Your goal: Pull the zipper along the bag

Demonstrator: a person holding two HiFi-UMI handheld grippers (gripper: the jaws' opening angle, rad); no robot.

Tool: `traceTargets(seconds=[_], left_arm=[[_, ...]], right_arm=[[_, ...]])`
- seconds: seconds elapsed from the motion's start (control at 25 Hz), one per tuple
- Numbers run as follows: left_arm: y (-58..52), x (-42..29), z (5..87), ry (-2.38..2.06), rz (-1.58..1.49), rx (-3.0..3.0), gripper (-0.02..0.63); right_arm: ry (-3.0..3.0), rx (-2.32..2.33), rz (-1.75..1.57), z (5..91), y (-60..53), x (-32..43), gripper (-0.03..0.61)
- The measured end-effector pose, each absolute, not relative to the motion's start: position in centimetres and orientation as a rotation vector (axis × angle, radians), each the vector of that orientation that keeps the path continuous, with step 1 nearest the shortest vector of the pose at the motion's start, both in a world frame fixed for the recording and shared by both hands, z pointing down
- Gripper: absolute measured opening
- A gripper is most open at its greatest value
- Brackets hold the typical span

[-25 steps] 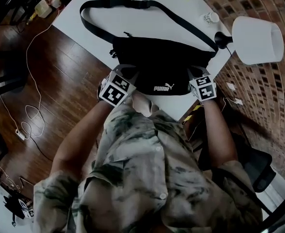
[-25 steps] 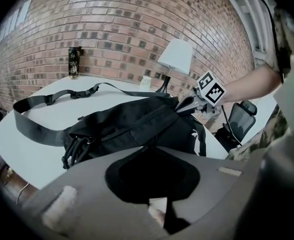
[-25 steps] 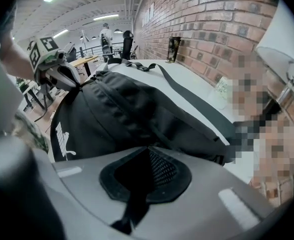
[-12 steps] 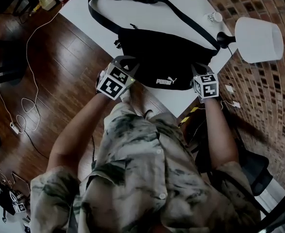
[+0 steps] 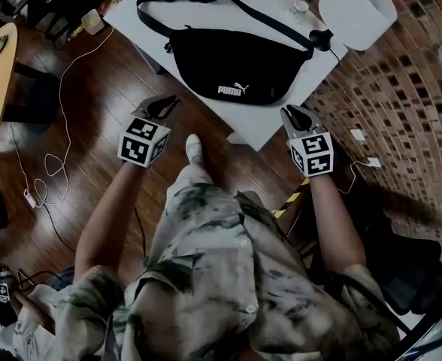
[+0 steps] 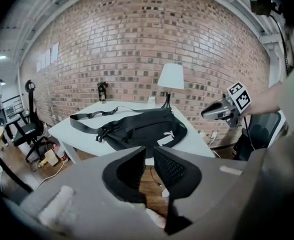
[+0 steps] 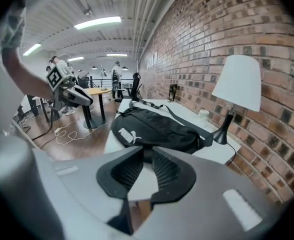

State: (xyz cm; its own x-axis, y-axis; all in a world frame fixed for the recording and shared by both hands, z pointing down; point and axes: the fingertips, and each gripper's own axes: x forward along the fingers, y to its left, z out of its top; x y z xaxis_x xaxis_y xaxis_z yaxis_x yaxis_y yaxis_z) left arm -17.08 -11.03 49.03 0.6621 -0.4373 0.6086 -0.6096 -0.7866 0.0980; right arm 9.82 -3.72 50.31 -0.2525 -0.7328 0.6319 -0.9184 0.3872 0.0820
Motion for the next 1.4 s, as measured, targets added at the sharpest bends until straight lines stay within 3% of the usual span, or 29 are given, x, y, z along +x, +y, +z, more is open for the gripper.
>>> traceTargets(seconds=[0.24,0.52,1.4], left_arm=[[4.4,-17.6,41.9,-0.928,0.627,2.553,0.054],[17.3,-18.0,35.1,-0.872,0.589,2.645,0.051],[46.6,-31.4,30.6,-0.505,0.27,2.78,0.043]], right_arm=[[-2.197,1.329,0.364,47.1,10.2,7.1,0.06],[-2.305,1.318,0.4,42.6,23.0,4.3,0.06],[-2.299,1.444,0.27,31.8,51.5,-17.3,0.054]])
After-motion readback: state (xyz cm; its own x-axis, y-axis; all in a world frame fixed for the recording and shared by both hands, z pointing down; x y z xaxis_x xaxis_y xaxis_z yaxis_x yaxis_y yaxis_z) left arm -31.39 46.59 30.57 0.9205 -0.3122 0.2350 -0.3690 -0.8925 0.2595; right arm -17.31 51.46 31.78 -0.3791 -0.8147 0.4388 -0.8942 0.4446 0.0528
